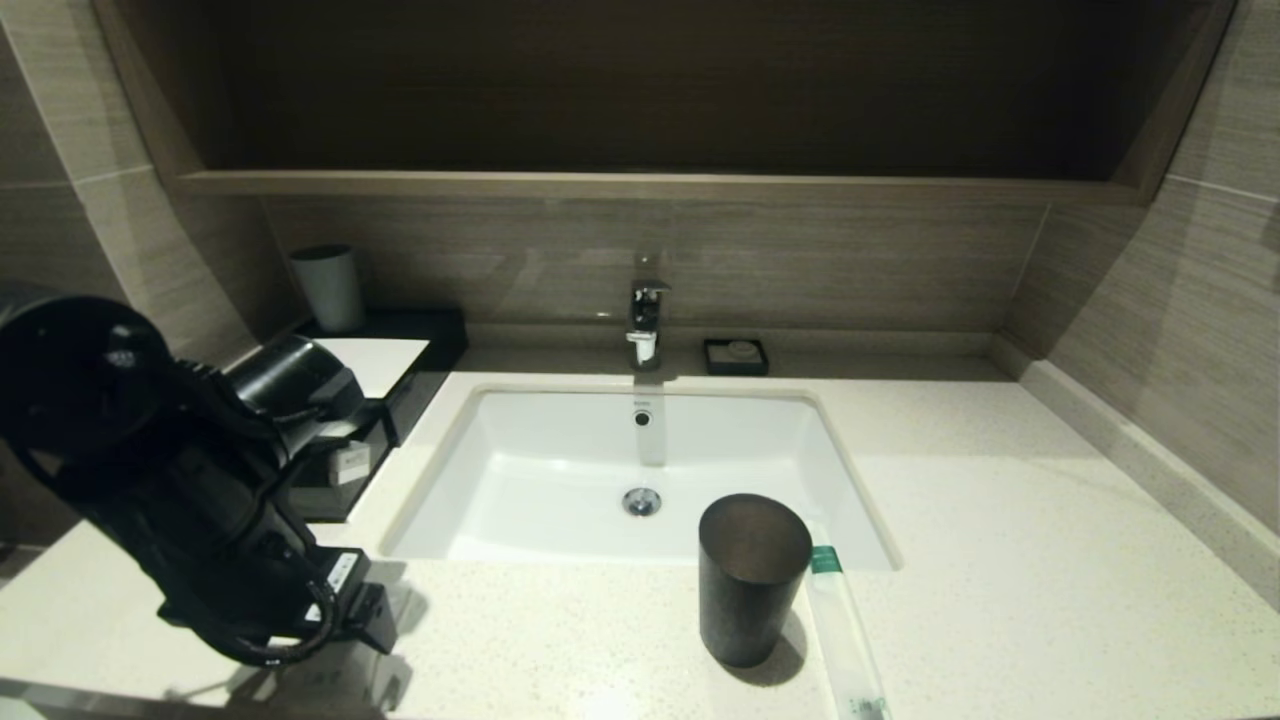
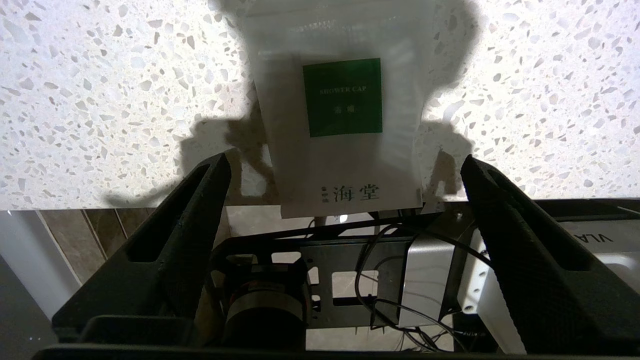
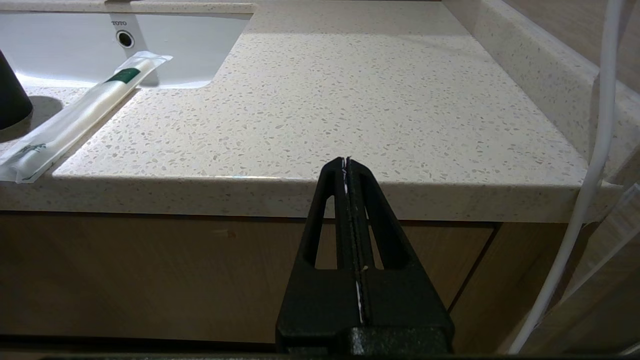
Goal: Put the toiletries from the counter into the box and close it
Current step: Pick up the bathroom toiletry
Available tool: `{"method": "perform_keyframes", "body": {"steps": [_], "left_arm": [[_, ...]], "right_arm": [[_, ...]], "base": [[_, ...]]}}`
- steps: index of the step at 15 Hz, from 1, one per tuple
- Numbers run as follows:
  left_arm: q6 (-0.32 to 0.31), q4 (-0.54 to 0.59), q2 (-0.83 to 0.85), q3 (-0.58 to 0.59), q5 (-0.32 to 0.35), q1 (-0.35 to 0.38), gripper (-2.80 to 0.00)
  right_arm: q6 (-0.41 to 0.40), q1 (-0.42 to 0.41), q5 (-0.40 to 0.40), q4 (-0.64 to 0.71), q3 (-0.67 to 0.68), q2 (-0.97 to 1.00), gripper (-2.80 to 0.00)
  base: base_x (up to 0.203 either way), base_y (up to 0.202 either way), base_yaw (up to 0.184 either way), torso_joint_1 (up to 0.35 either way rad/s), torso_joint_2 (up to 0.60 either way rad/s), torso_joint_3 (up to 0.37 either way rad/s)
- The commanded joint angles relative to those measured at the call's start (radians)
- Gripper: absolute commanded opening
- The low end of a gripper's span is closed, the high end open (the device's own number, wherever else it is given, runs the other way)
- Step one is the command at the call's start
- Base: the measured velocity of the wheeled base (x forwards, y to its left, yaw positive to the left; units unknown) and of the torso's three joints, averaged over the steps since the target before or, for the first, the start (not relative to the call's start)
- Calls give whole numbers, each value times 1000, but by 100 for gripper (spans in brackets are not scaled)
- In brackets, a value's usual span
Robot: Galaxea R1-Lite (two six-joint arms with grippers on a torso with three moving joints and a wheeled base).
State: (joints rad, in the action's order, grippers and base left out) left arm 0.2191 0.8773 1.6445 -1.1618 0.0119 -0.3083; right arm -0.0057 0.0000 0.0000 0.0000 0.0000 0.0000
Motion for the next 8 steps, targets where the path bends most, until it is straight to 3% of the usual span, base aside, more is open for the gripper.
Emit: {"method": "perform_keyframes", "body": {"steps": [1, 8], "left_arm": [[2, -10, 13, 7, -1, 0, 0], [16, -32, 37, 8, -4, 2, 0]], "right_arm": [[0, 0, 0, 0, 0, 0, -280], [0, 1, 0, 0, 0, 0, -280]], "base": [[0, 0, 0, 0, 0, 0], [0, 0, 0, 0, 0, 0]]}}
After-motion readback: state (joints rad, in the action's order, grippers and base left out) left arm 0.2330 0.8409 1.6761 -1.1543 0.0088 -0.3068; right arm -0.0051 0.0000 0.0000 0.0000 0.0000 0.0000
